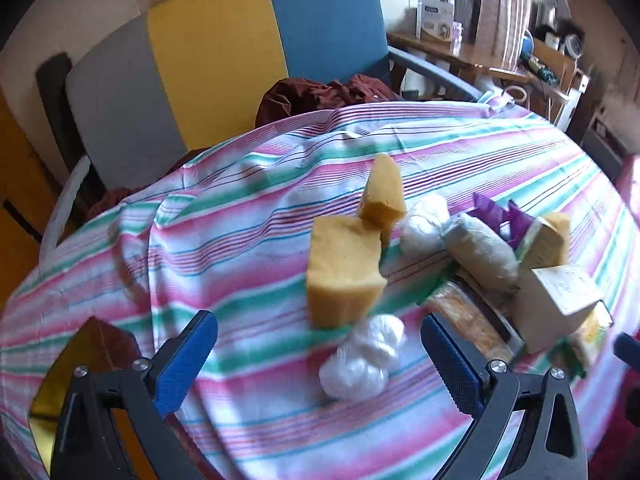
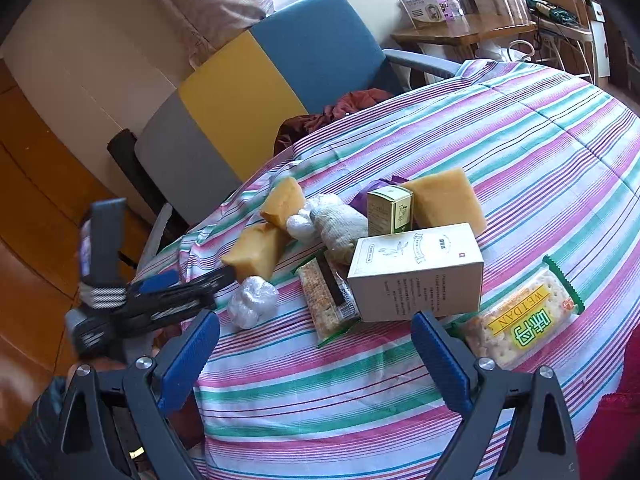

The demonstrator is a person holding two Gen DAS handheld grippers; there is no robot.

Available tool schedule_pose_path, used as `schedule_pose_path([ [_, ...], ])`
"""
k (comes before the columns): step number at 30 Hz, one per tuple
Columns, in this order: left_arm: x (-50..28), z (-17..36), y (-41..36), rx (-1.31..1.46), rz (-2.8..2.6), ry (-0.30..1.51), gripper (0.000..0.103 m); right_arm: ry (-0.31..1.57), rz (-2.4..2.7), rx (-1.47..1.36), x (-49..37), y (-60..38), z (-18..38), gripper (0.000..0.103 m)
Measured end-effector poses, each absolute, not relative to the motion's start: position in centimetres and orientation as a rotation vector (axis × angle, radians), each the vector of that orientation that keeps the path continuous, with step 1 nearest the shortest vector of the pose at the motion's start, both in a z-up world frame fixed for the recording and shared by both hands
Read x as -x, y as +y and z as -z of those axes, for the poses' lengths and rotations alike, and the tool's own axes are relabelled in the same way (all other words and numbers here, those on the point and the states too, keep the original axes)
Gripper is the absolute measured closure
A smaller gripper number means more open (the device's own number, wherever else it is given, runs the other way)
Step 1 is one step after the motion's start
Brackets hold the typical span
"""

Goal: Organize objects
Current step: 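Grasp the yellow sponge with the left gripper and lift it, then carry the sponge into the gold tray and open the left gripper while the right grasps a white wrapped bundle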

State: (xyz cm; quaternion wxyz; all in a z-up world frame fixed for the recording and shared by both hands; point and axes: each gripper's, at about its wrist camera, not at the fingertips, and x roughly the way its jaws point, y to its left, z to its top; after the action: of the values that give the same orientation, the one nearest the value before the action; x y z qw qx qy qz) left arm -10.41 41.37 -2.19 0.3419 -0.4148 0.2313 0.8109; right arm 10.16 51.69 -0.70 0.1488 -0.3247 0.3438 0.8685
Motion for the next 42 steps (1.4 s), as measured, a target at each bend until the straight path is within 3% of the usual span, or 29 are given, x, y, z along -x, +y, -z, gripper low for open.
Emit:
schedule_pose_path([
  [8, 12.9, 5.0, 45.9, 1.135, -2.08, 0.675, 0.009, 1.008, -2.501, 0.942, -10.1, 51.9, 0.9, 0.005],
  [9, 13.0, 5.3, 46.3, 1.13, -2.078, 0.682, 0.015, 1.01, -2.5, 0.944, -10.0, 51.9, 0.9, 0.005],
  [12, 13.5, 6.3, 47.1, 1.135, -2.053, 0.715, 0.049, 1.006, -2.499, 0.945, -10.0, 51.9, 0.9, 0.005],
  [13, 13.6, 6.5, 47.1, 1.158, -2.018, 0.684, 0.053, 1.0, -2.498, 0.949, -10.0, 51.9, 1.0, 0.005],
  [28, 10.0, -0.6, 34.6, 1.015, -2.151, 0.388, 0.054, 0.902, -2.5, 1.081, -8.5, 50.4, 1.8, 0.005],
  [34, 8.4, -2.7, 28.1, 0.968, -2.217, 0.305, 0.054, 0.82, -2.501, 1.21, -7.1, 48.7, 2.6, 0.014],
  [42, 7.4, -2.8, 18.6, 0.998, -2.308, 0.188, 0.054, 0.978, -2.487, 1.366, -1.6, 46.1, 3.9, 0.027],
])
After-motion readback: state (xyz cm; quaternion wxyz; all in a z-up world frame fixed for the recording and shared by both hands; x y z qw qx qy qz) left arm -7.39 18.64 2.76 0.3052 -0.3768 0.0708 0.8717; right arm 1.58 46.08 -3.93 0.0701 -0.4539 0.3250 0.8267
